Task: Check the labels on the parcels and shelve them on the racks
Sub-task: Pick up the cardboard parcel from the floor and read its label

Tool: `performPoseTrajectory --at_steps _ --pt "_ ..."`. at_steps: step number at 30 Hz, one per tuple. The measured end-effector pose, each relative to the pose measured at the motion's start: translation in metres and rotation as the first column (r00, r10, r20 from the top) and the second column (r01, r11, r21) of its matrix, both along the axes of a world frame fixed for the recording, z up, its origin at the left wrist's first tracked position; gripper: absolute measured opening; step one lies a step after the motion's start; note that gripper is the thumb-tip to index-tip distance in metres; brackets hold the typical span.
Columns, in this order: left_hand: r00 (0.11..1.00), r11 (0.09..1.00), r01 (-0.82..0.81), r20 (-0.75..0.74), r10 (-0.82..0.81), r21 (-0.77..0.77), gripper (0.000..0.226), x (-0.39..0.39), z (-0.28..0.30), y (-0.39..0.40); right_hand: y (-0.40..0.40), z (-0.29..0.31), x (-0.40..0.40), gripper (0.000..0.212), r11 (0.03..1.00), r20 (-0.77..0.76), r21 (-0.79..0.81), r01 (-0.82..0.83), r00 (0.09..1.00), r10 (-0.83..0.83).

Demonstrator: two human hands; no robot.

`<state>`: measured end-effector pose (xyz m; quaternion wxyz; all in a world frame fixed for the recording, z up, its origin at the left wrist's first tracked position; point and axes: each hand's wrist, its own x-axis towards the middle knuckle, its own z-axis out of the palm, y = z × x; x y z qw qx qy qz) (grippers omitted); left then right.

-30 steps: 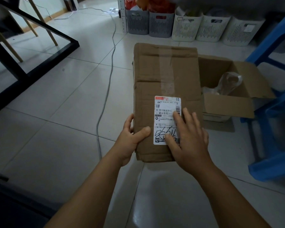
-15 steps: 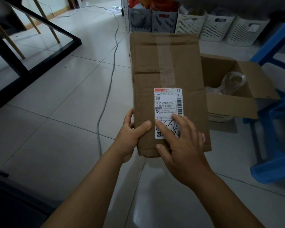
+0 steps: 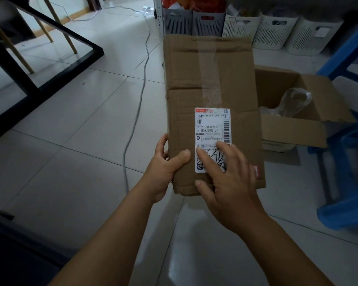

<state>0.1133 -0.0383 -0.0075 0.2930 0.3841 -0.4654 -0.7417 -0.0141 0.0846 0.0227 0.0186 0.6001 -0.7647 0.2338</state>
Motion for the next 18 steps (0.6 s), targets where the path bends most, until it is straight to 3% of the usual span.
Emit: performPoseTrajectory --at_steps 18 --pt "1.000 1.000 -0.024 -0.009 0.025 0.017 0.120 -0.0026 -0.0037 -0.0063 0.0014 0.0014 -0.0079 0.070 0.997 0.040 0.079 0.002 0.999 -0.006"
